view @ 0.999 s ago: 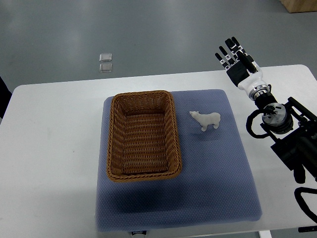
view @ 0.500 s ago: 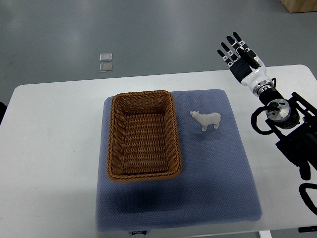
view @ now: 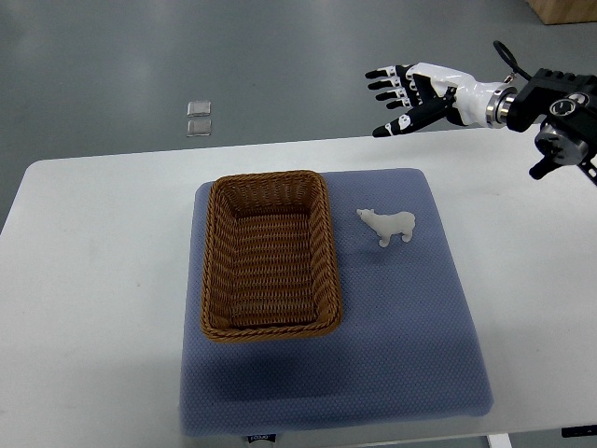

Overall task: Place white bear in brown basket with right hand
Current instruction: 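Move the right hand over the white polar bear figurine and lower it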

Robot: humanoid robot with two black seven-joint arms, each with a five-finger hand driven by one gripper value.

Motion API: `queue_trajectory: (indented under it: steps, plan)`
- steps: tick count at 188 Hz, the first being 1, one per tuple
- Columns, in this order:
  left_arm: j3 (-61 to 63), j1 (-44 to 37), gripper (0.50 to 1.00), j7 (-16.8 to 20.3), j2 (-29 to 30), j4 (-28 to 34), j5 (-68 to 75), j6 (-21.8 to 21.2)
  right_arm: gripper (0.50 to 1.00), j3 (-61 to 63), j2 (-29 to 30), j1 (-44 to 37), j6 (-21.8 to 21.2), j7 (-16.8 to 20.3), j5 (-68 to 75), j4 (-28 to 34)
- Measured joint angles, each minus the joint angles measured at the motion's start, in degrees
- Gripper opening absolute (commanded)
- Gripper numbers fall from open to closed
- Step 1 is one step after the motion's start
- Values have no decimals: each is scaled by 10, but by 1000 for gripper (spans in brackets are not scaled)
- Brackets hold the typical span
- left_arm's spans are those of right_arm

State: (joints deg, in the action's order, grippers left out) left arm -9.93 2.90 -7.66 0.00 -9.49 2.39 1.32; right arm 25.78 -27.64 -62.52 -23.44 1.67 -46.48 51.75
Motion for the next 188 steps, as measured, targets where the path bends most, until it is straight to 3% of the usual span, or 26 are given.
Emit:
queue_trajectory:
  steps: [26, 51, 112, 188]
  plan:
    - [0, 0, 1000, 0, 0, 0, 0, 0, 930, -176, -26, -113, -70, 41, -27, 51]
    - [0, 1, 1000, -1, 0, 0, 0, 0, 928, -250, -23, -164, -82, 53, -29, 79]
    - [0, 1, 1000, -1, 0, 0, 1, 1, 924, -280, 13, -149, -9, 62, -34, 82]
    - [0, 1, 1000, -1, 0, 0, 1, 1, 917, -308, 25, -106, 24, 63, -57, 77]
